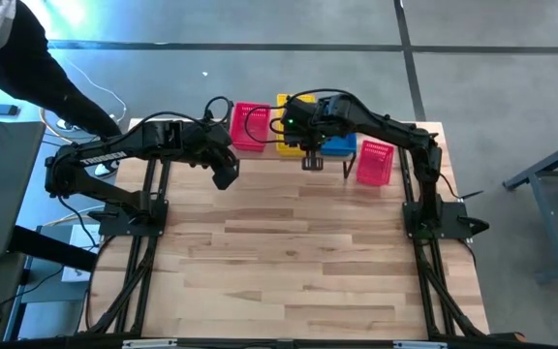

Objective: Stack baskets on shelf by color
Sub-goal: Stack the yellow basket on top of the yellow basket on the shelf, then stack the red basket on top of the red basket on the shelf

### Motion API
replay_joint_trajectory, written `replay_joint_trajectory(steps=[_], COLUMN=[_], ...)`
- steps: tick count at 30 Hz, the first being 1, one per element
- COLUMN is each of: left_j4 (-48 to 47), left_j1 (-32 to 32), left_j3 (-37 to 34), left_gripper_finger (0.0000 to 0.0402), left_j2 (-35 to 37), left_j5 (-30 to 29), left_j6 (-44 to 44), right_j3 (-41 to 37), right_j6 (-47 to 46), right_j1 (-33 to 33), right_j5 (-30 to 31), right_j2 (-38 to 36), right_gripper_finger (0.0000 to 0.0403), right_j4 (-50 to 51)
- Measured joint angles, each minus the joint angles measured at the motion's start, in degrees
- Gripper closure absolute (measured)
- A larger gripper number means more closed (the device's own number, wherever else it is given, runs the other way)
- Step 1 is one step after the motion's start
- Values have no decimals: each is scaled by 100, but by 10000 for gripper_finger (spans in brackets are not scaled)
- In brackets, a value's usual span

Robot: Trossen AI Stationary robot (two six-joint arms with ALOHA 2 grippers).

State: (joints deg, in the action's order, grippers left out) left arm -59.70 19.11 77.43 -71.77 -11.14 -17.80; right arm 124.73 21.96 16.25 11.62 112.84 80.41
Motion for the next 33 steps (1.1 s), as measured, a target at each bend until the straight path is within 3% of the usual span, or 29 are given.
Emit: replay_joint_trajectory(steps=[9,22,33], left_j4=[0,0,-2], left_j1=[0,0,0], left_j3=[0,0,0], left_gripper_finger=[266,266,266], left_j2=[0,-1,0], left_j5=[0,2,4], left_j6=[0,0,0], right_j3=[0,0,349], right_j6=[2,-155,-711], right_j1=[0,-2,-149], right_j5=[103,229,204], right_j2=[0,-2,-13], right_gripper_finger=[395,317,311], right_j4=[-1,-150,141])
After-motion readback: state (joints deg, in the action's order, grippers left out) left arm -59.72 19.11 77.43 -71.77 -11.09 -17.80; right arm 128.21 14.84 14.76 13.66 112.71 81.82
